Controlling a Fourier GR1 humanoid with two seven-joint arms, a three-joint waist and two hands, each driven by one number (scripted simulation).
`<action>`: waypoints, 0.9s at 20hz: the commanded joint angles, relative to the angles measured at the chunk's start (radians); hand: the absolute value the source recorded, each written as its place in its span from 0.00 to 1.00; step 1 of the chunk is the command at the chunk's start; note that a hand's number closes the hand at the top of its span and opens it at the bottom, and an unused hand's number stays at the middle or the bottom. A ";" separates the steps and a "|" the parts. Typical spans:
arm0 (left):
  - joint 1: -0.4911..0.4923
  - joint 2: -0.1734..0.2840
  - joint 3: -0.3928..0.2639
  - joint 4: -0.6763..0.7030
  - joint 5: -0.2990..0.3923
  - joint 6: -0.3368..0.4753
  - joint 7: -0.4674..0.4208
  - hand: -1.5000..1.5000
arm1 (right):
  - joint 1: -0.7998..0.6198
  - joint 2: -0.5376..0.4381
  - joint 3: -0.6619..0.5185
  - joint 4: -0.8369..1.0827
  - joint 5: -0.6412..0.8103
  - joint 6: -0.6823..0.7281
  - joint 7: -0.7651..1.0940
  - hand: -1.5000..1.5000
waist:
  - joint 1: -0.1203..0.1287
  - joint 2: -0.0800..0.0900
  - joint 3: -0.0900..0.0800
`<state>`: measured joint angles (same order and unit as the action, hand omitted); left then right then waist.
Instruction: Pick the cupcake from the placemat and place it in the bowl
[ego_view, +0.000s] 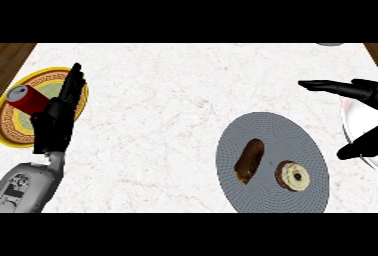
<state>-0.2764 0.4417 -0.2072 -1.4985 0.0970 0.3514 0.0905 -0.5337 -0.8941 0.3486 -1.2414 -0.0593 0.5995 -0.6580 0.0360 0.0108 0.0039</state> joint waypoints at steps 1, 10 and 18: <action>0.005 -0.001 -0.009 -0.036 -0.001 -0.006 0.039 0.50 | -0.064 -0.049 0.086 -0.023 0.117 0.143 -0.151 0.00 | 0.008 -0.005 -0.002; 0.015 -0.011 0.005 -0.030 -0.032 0.003 0.042 0.50 | -0.054 -0.032 0.282 -0.085 0.276 0.035 -0.208 0.00 | -0.016 -0.006 -0.003; 0.052 -0.042 0.013 -0.054 -0.073 0.023 0.040 0.50 | -0.036 -0.045 0.387 -0.101 0.462 -0.071 -0.146 0.00 | -0.027 -0.010 -0.004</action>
<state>-0.2388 0.4259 -0.1902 -1.5463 0.0525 0.3508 0.1297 -0.5736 -0.9314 0.7000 -1.3561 0.3104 0.4644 -0.7350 0.0154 0.0021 0.0003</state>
